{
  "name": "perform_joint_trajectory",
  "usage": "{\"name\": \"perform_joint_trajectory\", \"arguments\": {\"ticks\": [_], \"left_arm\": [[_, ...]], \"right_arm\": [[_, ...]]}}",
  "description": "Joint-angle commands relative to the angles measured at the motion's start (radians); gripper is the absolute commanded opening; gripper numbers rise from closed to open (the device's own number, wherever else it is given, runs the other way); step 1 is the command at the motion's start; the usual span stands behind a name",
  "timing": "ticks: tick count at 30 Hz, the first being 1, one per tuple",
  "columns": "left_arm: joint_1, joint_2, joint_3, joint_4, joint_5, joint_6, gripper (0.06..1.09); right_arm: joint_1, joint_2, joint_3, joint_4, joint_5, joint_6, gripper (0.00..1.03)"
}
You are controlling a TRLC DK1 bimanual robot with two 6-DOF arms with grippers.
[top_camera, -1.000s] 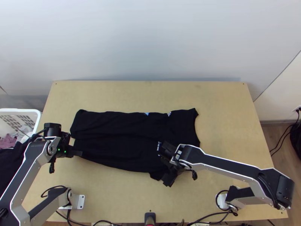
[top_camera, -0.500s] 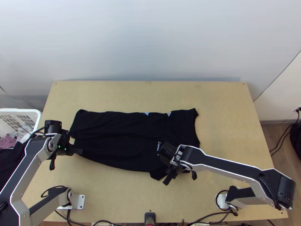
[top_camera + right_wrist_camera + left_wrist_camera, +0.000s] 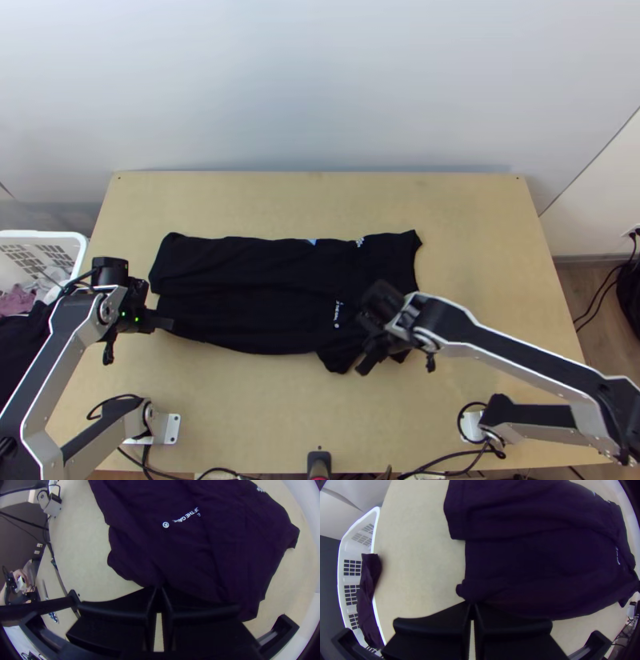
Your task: Fold the t-shirt
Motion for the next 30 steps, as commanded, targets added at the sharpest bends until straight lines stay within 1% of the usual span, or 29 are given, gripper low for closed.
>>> {"name": "perform_joint_trajectory", "arguments": {"ticks": [1, 5, 12, 19, 30], "left_arm": [[-0.003, -0.029, 0.012, -0.012, 0.012, -0.038, 0.10], [-0.012, 0.023, 0.087, -0.011, 0.015, -0.090, 0.10], [-0.024, 0.166, 0.274, 0.008, 0.017, -0.187, 0.10], [-0.026, 0.345, 0.416, 0.069, 0.012, -0.231, 0.10], [-0.061, 0.571, 0.586, 0.195, -0.031, -0.269, 0.09]], "right_arm": [[-0.113, -0.074, 0.072, -0.031, -0.039, -0.005, 0.03], [-0.183, -0.049, 0.130, -0.039, -0.059, -0.014, 0.03], [-0.294, 0.050, 0.222, -0.034, -0.064, -0.042, 0.03], [-0.397, 0.193, 0.320, 0.001, -0.076, -0.065, 0.03], [-0.499, 0.414, 0.452, 0.029, -0.078, -0.097, 0.03]]}}
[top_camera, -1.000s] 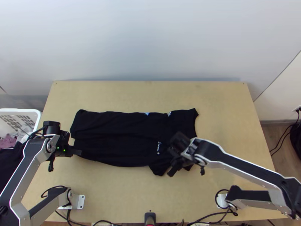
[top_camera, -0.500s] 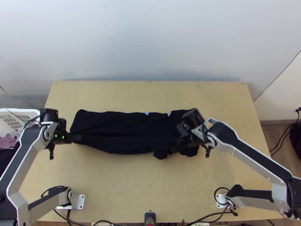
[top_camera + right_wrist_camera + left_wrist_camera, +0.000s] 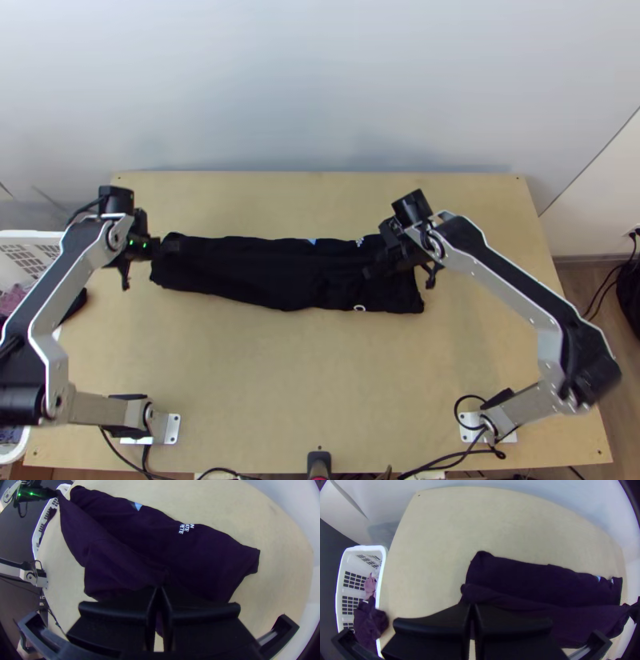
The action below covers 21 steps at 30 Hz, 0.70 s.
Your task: Fold the t-shirt
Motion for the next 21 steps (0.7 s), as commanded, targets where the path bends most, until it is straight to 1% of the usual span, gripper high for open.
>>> {"name": "perform_joint_trajectory", "arguments": {"ticks": [1, 6, 9, 13, 14, 15, 16, 17, 18, 19, 21], "left_arm": [[-0.019, 0.164, 0.137, 0.063, -0.027, -0.019, 0.10], [-0.029, 0.281, 0.201, 0.073, -0.029, -0.019, 0.10], [-0.040, 0.299, 0.178, 0.125, -0.029, -0.022, 0.10], [-0.054, 0.301, 0.138, 0.186, -0.029, -0.057, 0.10], [-0.054, 0.305, 0.138, 0.186, -0.027, -0.074, 0.10], [-0.054, 0.309, 0.138, 0.186, -0.027, -0.099, 0.14], [-0.054, 0.309, 0.138, 0.183, -0.027, -0.126, 0.20], [-0.054, 0.305, 0.137, 0.180, -0.027, -0.152, 0.27], [-0.054, 0.301, 0.135, 0.172, -0.023, -0.175, 0.40], [-0.058, 0.296, 0.132, 0.166, -0.016, -0.189, 0.55], [-0.066, 0.296, 0.141, 0.140, -0.013, -0.192, 0.77]], "right_arm": [[-0.073, 0.143, 0.097, 0.016, -0.002, -0.014, 0.03], [-0.099, 0.247, 0.180, 0.016, -0.006, -0.013, 0.04], [-0.099, 0.293, 0.209, 0.016, -0.011, -0.006, 0.04], [-0.098, 0.338, 0.228, 0.022, -0.028, -0.003, 0.05], [-0.098, 0.342, 0.228, 0.029, -0.028, 0.001, 0.06], [-0.098, 0.345, 0.229, 0.035, -0.031, 0.004, 0.06], [-0.096, 0.348, 0.232, 0.039, -0.034, 0.010, 0.09], [-0.096, 0.350, 0.235, 0.039, -0.034, 0.024, 0.19], [-0.096, 0.348, 0.235, 0.040, -0.034, 0.038, 0.32], [-0.096, 0.347, 0.238, 0.042, -0.034, 0.053, 0.48], [-0.096, 0.335, 0.240, 0.042, -0.034, 0.083, 0.85]]}}
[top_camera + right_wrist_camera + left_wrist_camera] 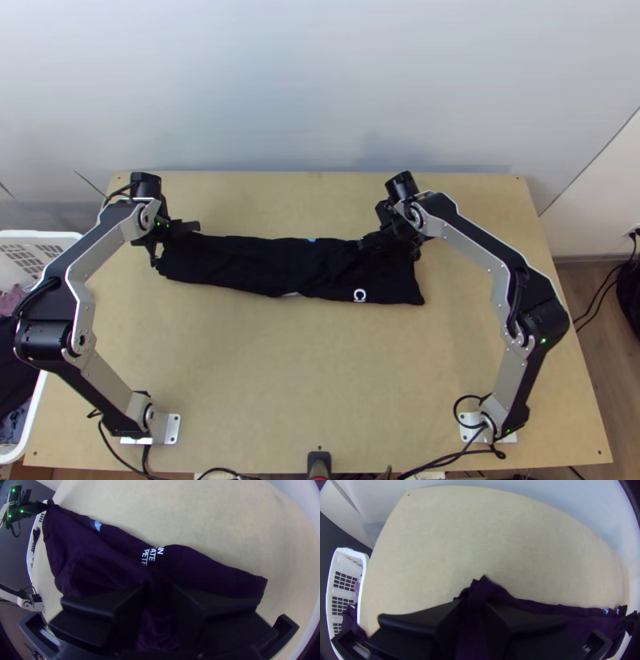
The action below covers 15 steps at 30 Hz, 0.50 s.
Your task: Fold the t-shirt
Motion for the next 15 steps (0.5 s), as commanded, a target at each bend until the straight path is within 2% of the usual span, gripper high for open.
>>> {"name": "perform_joint_trajectory", "arguments": {"ticks": [1, 4, 15], "left_arm": [[-0.019, 0.010, 0.012, -0.058, 0.016, -0.071, 0.86], [-0.017, -0.005, 0.029, -0.122, 0.014, -0.074, 1.02], [0.063, -0.148, -0.117, -0.125, 0.013, 0.027, 1.04]], "right_arm": [[-0.002, 0.008, 0.023, 0.010, -0.006, 0.068, 0.96], [0.003, -0.026, 0.029, 0.008, -0.006, 0.080, 0.99], [0.023, -0.166, 0.110, -0.021, -0.020, 0.149, 0.99]]}}
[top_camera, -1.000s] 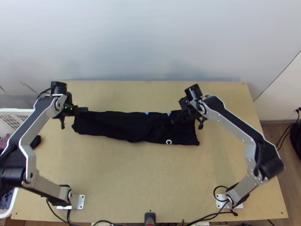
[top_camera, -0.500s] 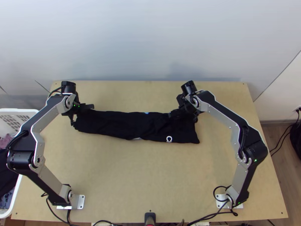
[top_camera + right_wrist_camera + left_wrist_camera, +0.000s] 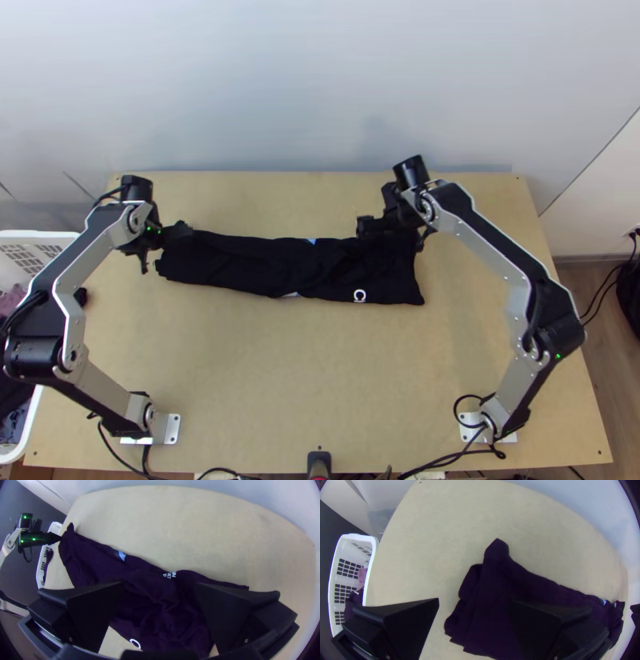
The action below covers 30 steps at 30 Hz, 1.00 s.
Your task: Fold the t-shirt
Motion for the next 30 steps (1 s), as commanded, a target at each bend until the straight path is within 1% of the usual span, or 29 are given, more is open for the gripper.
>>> {"name": "perform_joint_trajectory", "arguments": {"ticks": [1, 5, 12, 26, 27, 30], "left_arm": [[0.032, -0.057, -0.092, 0.008, 0.002, 0.044, 1.04], [0.019, -0.052, -0.134, 0.074, 0.002, 0.044, 1.04], [-0.009, 0.006, -0.134, 0.082, 0.002, 0.044, 1.04], [-0.060, 0.048, -0.161, 0.082, 0.000, 0.044, 1.03], [-0.069, 0.048, -0.161, 0.082, -0.001, 0.044, 1.00], [-0.093, 0.052, -0.162, 0.082, -0.006, 0.045, 0.86]], "right_arm": [[0.018, -0.072, 0.049, -0.025, -0.018, 0.041, 0.99], [0.062, -0.092, 0.047, -0.051, -0.020, 0.047, 0.99], [0.139, -0.104, 0.052, -0.071, -0.020, 0.058, 0.99], [0.176, -0.078, 0.073, -0.081, -0.020, 0.056, 0.99], [0.177, -0.075, 0.075, -0.081, -0.020, 0.056, 0.99], [0.180, -0.070, 0.081, -0.081, -0.020, 0.056, 0.99]]}}
